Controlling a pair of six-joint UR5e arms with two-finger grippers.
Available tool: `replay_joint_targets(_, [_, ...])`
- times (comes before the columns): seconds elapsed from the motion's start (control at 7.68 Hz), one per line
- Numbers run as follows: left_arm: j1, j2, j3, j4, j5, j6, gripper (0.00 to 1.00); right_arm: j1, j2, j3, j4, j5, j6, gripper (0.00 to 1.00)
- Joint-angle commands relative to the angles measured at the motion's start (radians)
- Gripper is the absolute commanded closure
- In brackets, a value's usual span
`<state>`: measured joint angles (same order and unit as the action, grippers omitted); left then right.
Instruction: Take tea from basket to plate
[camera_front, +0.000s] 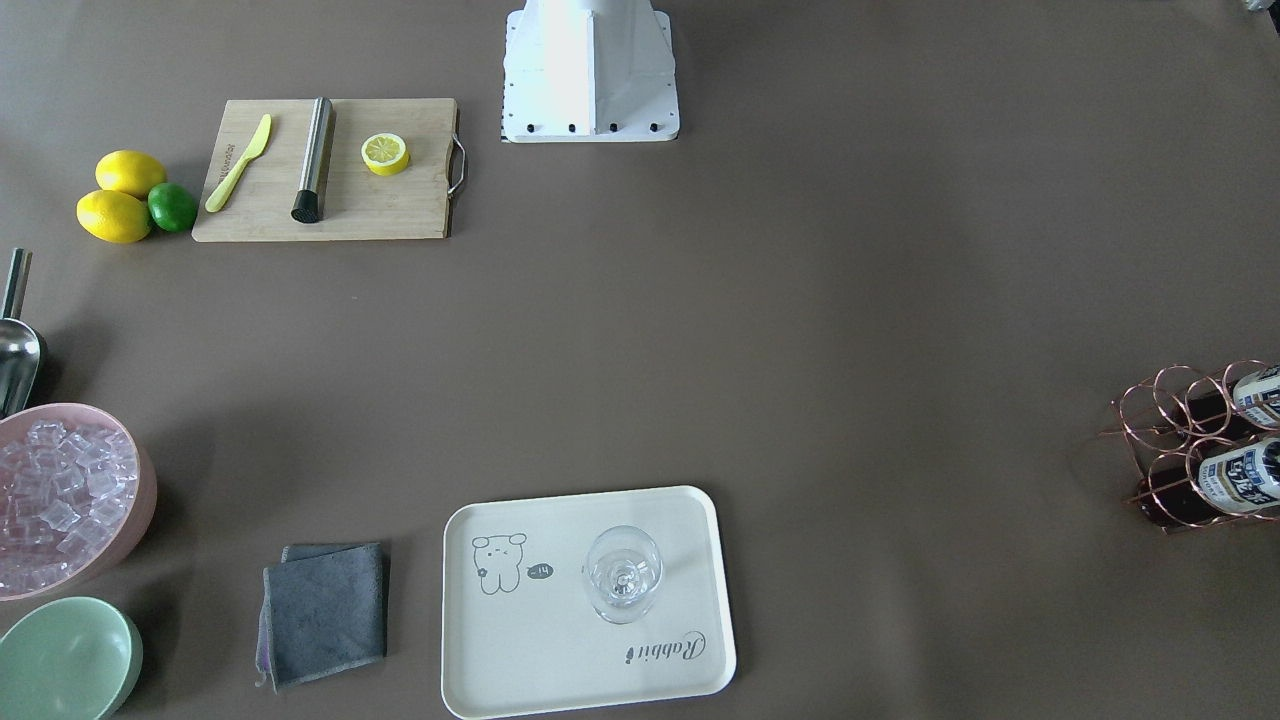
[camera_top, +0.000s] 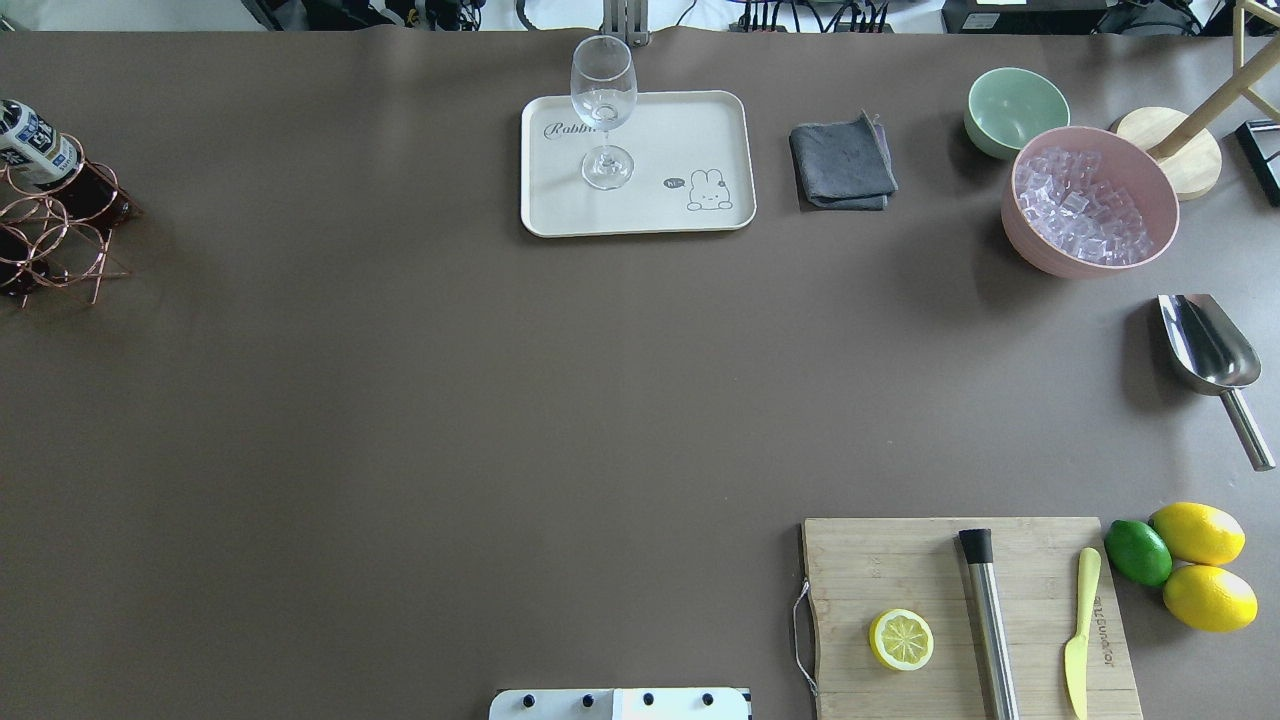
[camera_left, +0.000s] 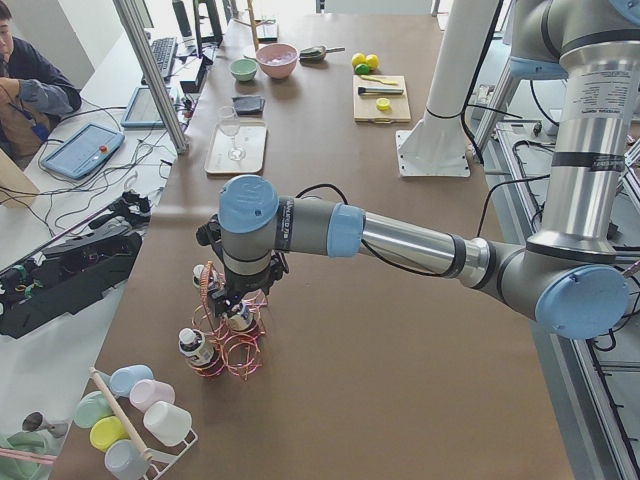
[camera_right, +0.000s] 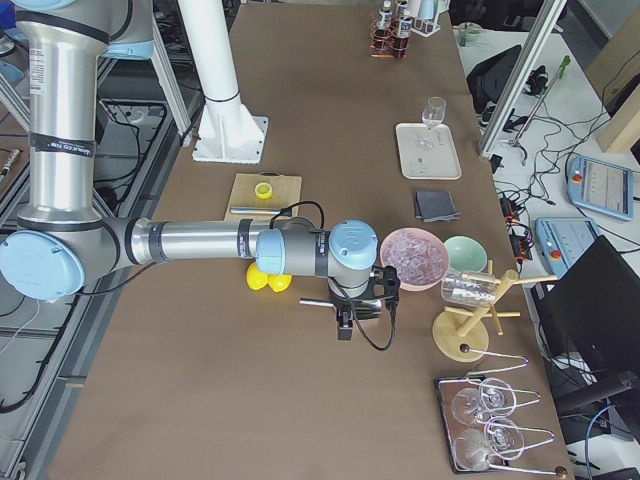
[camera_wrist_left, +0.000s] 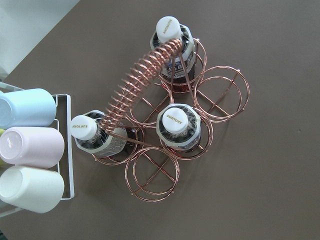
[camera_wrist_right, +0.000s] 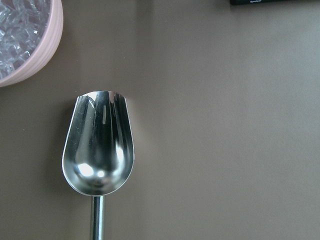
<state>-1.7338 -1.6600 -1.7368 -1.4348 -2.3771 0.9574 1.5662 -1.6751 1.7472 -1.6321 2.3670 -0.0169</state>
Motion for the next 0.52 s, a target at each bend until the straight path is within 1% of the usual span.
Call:
replay_joint_targets(0.0, [0.007,-0.076,0.049,0.004,-0.01,0.239,0.04,0.0,0.0,0.0,0.0,0.0,0.0,0.0])
replay_joint_targets(0.13, [0.014,-0.102,0.055,0.004,-0.011,0.262,0.02,0.0,0.0,0.0,0.0,0.0,0.0,0.0])
replay_joint_targets(0.26, [0.037,-0.147,0.084,0.004,-0.011,0.271,0.02,0.0,0.0,0.0,0.0,0.0,0.0,0.0])
replay_joint_targets(0.39, [0.057,-0.208,0.153,0.004,-0.011,0.29,0.02,0.0,0.0,0.0,0.0,0.0,0.0,0.0])
